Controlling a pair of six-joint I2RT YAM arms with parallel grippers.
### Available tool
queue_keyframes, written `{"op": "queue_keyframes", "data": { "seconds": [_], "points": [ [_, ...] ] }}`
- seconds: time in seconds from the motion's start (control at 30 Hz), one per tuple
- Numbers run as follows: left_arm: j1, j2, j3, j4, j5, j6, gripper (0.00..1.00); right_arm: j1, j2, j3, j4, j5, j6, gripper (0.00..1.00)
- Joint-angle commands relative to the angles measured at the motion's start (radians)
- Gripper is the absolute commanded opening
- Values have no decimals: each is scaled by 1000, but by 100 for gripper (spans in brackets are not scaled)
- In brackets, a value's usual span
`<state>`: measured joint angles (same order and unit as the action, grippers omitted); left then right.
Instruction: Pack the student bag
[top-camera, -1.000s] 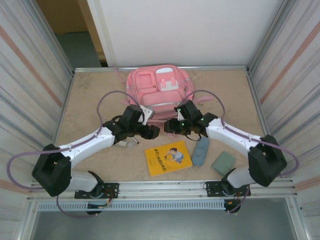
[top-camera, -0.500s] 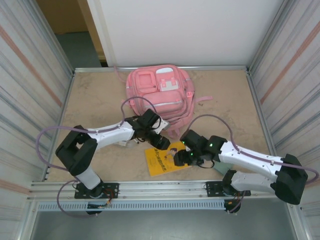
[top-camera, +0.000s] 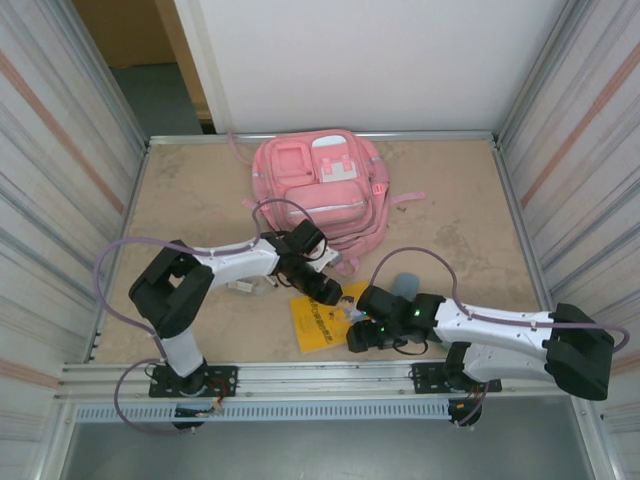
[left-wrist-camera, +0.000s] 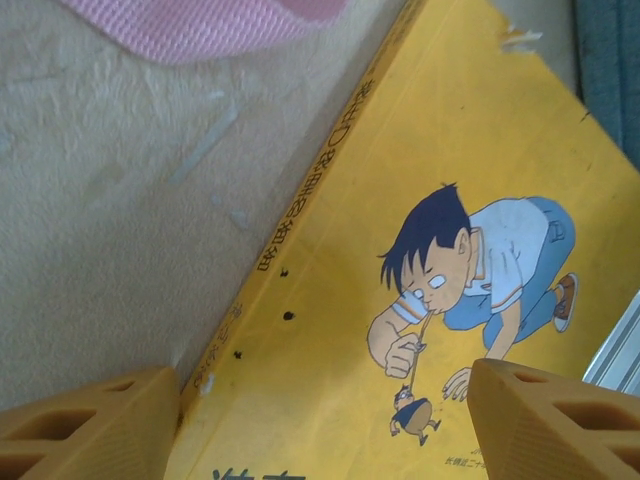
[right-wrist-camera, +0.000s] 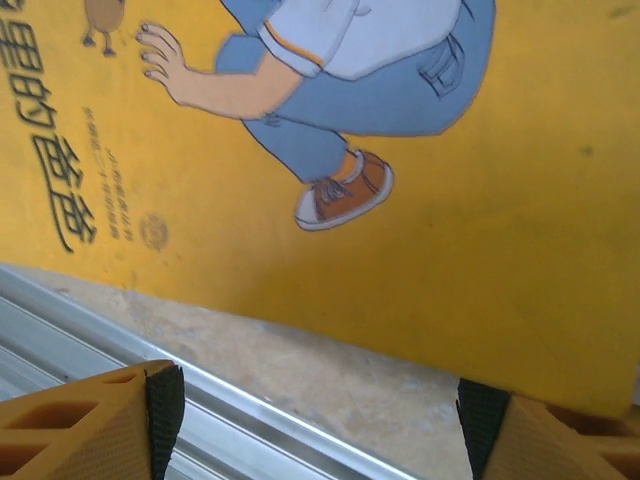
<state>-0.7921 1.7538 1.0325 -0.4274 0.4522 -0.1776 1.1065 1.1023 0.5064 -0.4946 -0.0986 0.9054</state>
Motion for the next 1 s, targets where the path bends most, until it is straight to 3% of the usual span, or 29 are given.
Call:
{"op": "queue_keyframes", "data": {
  "seconds": [0.0, 0.23, 0.53, 0.7, 0.83, 0.97],
  "points": [
    [-4, 5, -6, -59, 69, -11, 77, -36, 23, 19, 67, 41, -62, 73],
    [1, -54, -106, -53, 176, -101, 75, -139, 51, 19, 143, 14, -170, 72],
    [6, -183, -290, 91, 191, -386, 74, -211, 108, 48, 236, -29, -221, 72],
    [8, -211, -283, 68, 127, -460, 74, -298, 164, 137, 25, -166, -100, 70],
    [28, -277, -327, 109, 81, -554, 67, -243, 151, 134, -101, -220, 4, 65],
    [73, -306, -363, 155, 121, -584, 66, -239, 139, 110, -117, -206, 56, 52]
  ]
}}
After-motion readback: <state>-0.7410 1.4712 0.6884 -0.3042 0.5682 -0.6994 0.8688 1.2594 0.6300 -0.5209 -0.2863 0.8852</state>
